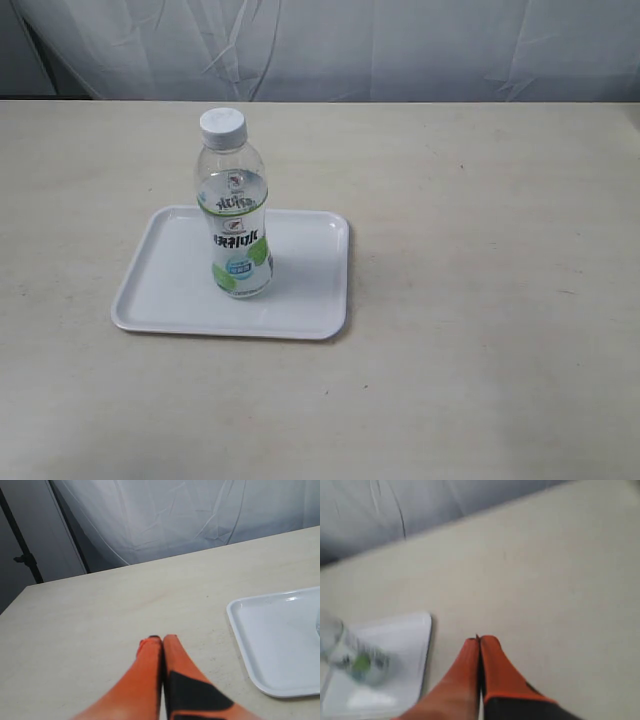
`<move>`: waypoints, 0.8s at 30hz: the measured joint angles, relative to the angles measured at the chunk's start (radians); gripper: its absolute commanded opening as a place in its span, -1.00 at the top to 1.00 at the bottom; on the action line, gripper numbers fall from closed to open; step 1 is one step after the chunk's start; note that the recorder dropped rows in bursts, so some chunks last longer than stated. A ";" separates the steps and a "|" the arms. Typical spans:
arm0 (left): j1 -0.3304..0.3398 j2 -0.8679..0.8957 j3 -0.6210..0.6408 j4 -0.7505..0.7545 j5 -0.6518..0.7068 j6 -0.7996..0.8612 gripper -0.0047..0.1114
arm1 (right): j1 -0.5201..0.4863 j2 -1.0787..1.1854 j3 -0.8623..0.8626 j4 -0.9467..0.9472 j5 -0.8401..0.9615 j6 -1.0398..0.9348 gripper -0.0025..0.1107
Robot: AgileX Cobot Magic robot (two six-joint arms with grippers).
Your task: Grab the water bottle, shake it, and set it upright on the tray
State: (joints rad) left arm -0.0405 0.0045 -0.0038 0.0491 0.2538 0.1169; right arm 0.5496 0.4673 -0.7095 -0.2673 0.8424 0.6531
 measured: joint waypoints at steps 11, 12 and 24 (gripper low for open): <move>0.000 0.000 0.000 0.000 0.000 0.000 0.91 | -0.480 -0.389 0.643 0.161 -0.776 -0.014 0.97; 0.000 0.000 0.000 0.000 0.000 0.000 0.91 | -0.499 -0.400 0.670 0.177 -0.776 -0.014 0.97; 0.000 0.000 0.000 0.000 0.000 0.000 0.91 | -0.555 -0.459 0.705 0.225 -0.748 -0.014 0.97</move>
State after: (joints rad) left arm -0.0405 0.0045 -0.0038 0.0491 0.2538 0.1169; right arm -0.0057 0.0079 -0.0048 -0.0425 0.0947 0.6396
